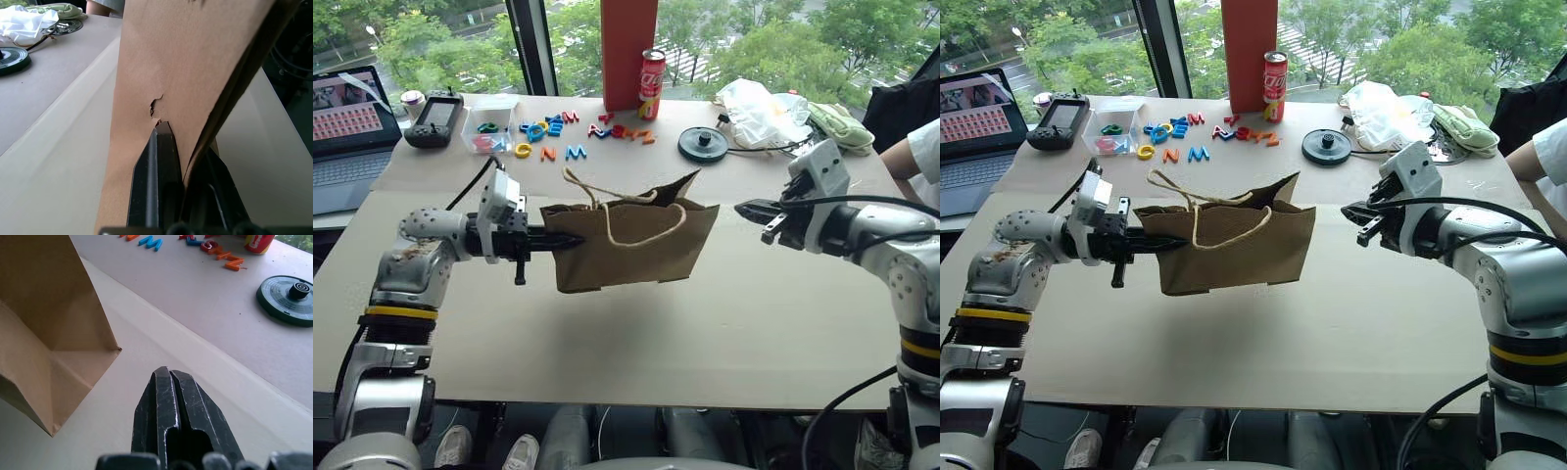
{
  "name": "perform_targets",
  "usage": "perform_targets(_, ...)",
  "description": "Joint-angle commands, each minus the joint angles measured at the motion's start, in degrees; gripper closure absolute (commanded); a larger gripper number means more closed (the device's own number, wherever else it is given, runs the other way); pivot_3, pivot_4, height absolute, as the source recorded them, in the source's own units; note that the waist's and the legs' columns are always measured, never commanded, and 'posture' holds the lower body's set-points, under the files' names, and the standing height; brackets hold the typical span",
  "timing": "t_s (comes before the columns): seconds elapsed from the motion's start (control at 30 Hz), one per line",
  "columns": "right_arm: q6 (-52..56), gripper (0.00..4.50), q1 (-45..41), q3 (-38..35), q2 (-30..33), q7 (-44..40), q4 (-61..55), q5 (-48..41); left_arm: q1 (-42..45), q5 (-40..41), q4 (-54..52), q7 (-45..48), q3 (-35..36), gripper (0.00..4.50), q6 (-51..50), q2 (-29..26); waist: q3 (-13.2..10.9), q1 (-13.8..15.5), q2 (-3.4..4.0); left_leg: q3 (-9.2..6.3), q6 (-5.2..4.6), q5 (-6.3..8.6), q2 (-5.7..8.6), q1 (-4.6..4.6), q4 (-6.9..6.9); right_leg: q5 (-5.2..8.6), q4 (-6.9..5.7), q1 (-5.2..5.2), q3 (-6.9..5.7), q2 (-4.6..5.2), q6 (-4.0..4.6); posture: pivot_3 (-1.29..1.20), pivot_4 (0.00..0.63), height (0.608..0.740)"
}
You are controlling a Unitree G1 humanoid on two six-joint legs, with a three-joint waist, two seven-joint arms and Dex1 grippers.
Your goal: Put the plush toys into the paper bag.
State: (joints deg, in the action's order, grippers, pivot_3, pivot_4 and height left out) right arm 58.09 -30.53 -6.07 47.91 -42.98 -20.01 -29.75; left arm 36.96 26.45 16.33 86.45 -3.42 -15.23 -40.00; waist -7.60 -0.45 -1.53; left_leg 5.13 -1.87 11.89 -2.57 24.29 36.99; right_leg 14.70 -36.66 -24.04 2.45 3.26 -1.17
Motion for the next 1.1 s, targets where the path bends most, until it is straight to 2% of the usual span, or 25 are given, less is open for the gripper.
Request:
perform_targets(0.03,-0.96,4.50,1.20,0.30,2.82,-4.59,-3.17,-2.38,0.85,-1.30,1.33,3.07,-1.51,4.48,2.72,1.61,0.00,-0.04,0.00,0.00,-0.01,0.01,-0.01,0.02,0.00,0.00,0.00,-0.01,0.00,0.00,0.00,0.00,0.150,0.739)
perform_targets(0.3,-5.28,4.50,4.90,0.40,7.88,-12.20,-4.17,-3.58,-3.03,-4.11,2.46,3.57,-2.62,4.48,8.61,3.81,0.00,-0.23,0.00,-0.03,-0.03,0.02,-0.04,0.04,0.03,0.00,-0.01,-0.03,0.02,-0.01,0.00,0.00,0.150,0.739)
perform_targets(0.47,-9.14,4.50,4.39,-0.87,9.55,-17.33,-2.16,-4.61,-4.30,-5.34,4.57,3.82,-2.49,4.48,11.29,3.78,0.00,-0.19,-0.01,-0.04,-0.04,0.02,-0.06,0.00,0.12,0.00,-0.06,0.01,0.02,-0.02,0.00,0.00,0.150,0.739)
perform_targets(0.63,-11.16,4.50,6.28,-0.21,11.29,-20.27,-1.72,-3.95,-4.00,-6.33,6.46,3.18,-2.37,4.48,13.19,3.82,0.00,-0.17,0.00,-0.04,-0.04,0.02,-0.07,0.01,0.14,0.00,-0.08,0.00,0.02,-0.02,0.00,0.00,0.150,0.739)
perform_targets(0.8,-11.53,4.50,7.31,0.27,11.05,-19.33,-1.94,-3.96,-3.95,-7.18,7.16,2.80,-2.91,4.48,14.00,3.97,0.00,-0.19,-0.01,-0.04,-0.04,0.02,-0.07,0.00,0.15,0.00,-0.09,0.01,0.03,-0.01,0.00,0.00,0.150,0.739)
perform_targets(0.87,-11.50,4.50,7.42,0.51,10.99,-19.08,-1.94,-3.86,-4.19,-7.55,6.91,2.52,-3.02,3.83,13.82,3.81,0.00,-0.18,0.00,-0.04,-0.04,0.02,-0.07,-0.02,0.16,0.00,-0.11,0.02,0.03,-0.02,0.00,0.00,0.150,0.739)
perform_targets(0.93,-11.54,4.50,7.50,0.88,10.85,-18.85,-1.85,-3.63,-4.57,-7.47,5.83,2.57,-2.95,3.43,12.81,3.28,0.00,-0.16,0.00,-0.04,-0.04,0.02,-0.08,-0.03,0.17,0.00,-0.12,0.02,0.03,-0.02,0.00,0.00,0.150,0.739)
perform_targets(1.1,-11.95,4.50,7.19,2.00,10.47,-18.55,-1.34,-3.00,-5.09,-7.11,2.82,2.32,-2.06,1.46,10.27,1.62,0.00,-0.19,0.00,-0.04,-0.04,0.02,-0.12,0.00,0.19,0.00,-0.12,0.00,0.03,-0.01,0.00,0.00,0.150,0.739)
